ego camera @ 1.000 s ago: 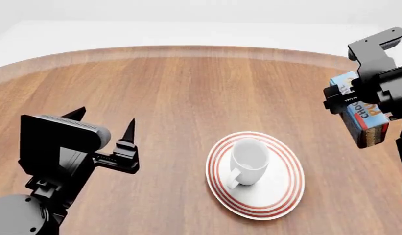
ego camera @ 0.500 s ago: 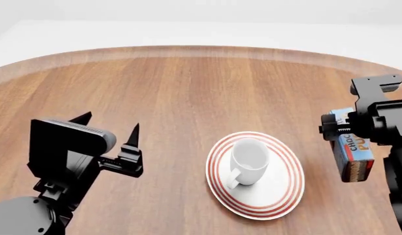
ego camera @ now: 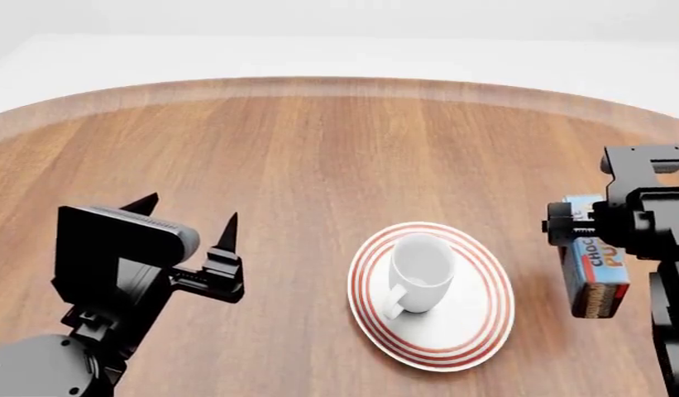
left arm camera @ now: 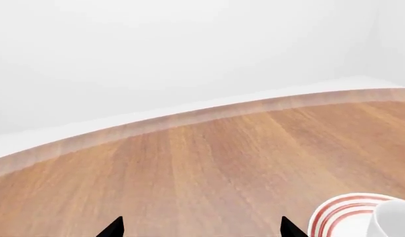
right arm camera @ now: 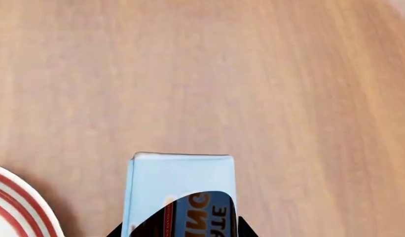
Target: Pick up the white mug and put it on the plate, and put the chocolate pudding to the right of the plate.
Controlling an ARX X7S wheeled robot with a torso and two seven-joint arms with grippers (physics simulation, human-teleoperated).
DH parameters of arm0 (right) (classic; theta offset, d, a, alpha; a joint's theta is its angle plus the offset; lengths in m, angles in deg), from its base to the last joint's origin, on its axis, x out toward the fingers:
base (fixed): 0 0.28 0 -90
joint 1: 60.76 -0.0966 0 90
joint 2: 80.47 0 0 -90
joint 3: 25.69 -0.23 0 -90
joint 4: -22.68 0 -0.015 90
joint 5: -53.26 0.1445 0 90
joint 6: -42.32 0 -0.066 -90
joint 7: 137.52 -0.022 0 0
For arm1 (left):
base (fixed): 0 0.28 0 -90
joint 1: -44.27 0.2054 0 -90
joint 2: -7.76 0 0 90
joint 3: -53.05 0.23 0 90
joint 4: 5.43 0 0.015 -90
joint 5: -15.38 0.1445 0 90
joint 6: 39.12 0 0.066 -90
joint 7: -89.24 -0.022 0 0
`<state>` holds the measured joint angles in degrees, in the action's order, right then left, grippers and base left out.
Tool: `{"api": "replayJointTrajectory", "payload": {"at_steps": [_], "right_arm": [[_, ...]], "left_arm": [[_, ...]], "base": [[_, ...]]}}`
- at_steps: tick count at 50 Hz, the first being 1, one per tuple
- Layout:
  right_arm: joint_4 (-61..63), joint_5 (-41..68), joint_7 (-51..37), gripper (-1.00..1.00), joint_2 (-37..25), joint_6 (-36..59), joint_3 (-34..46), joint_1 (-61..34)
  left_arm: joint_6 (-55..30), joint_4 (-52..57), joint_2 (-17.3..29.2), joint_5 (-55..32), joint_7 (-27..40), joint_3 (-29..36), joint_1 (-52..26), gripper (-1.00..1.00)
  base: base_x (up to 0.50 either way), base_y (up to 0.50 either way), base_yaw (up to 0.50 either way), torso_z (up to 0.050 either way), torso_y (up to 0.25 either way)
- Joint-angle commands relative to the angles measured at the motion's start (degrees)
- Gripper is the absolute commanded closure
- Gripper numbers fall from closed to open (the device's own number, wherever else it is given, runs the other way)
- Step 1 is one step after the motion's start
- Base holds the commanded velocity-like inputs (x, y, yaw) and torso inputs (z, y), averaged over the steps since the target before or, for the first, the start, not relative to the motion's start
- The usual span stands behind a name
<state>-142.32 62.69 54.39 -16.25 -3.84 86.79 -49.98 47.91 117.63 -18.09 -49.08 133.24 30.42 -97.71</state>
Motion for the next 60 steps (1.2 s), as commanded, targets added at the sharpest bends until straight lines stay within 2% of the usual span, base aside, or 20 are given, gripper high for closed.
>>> {"api": "replayJointTrajectory", "payload": {"at_steps": [1, 38, 39, 60], "right_arm": [[0.05, -4.45, 1.90, 1.00, 0.60, -1.68, -6.67, 2.12], [0.04, -8.37, 0.97, 1.00, 0.35, -5.90, -12.81, 7.06], [0.04, -8.45, 0.95, -1.00, 0.36, -5.96, -12.86, 7.07], [0.04, -9.37, 0.62, -1.00, 0.40, -5.81, -13.34, 7.34]], "left_arm": [[0.27, 0.33, -1.36, 0.57, -1.27, -1.43, 0.41, -1.00], [-0.48, 0.20, -2.01, 0.81, -1.10, -1.33, 0.81, -1.00], [-0.43, 0.16, -2.02, 0.84, -1.13, -1.34, 0.85, -1.00], [-0.44, -0.09, -2.38, 0.79, -1.32, -1.44, 1.14, -1.00]], "base": [[0.00, 0.00, 0.00, 0.000, 0.000], [0.00, 0.00, 0.00, 0.000, 0.000], [0.00, 0.00, 0.00, 0.000, 0.000], [0.00, 0.00, 0.00, 0.000, 0.000]]}}
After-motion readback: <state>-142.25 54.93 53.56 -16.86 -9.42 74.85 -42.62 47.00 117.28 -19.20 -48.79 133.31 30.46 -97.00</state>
